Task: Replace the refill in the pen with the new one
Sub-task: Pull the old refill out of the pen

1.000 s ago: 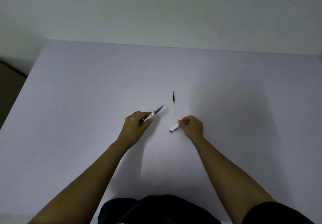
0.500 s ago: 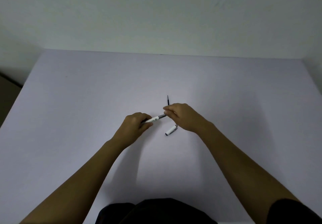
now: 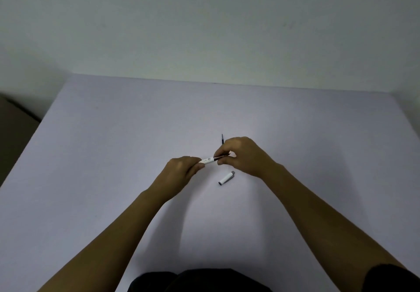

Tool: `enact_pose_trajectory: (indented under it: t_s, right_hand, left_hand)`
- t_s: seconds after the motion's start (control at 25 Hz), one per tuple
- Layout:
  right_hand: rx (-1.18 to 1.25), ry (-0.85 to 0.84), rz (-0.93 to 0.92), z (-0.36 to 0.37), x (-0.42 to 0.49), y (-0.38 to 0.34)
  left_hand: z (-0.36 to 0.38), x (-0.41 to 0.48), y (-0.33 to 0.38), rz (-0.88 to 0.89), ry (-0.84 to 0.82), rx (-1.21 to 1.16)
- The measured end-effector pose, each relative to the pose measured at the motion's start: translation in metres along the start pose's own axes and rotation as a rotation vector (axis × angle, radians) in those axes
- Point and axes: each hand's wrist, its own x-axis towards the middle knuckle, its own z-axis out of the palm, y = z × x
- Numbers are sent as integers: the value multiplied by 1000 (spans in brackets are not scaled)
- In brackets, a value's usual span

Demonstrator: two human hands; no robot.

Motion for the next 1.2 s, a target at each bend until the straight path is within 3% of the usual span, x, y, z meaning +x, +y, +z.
enact_pose_trajectory:
  t_s: [0.2, 0.44, 0.6, 0.8, 0.96, 1.2]
  right_hand:
    - [61, -67, 193, -1, -6, -1]
    - [156, 57, 1, -12, -11, -7]
    - [130, -22, 73, -11, -9, -10]
    - [186, 68, -18, -18, -7, -16]
    - [244, -34, 184, -17, -6, -16]
    - [271, 51, 73, -15, -11, -12]
  left_hand:
    - [-6, -2, 7, 85, 88, 139]
    - [-8, -7, 21, 128, 172, 209]
    - [-8, -7, 23, 115, 189, 207]
    - [-9, -7, 25, 94, 214, 184]
    - [-10, -7, 24, 108, 227, 192]
    - [-7, -7, 24, 104, 223, 172]
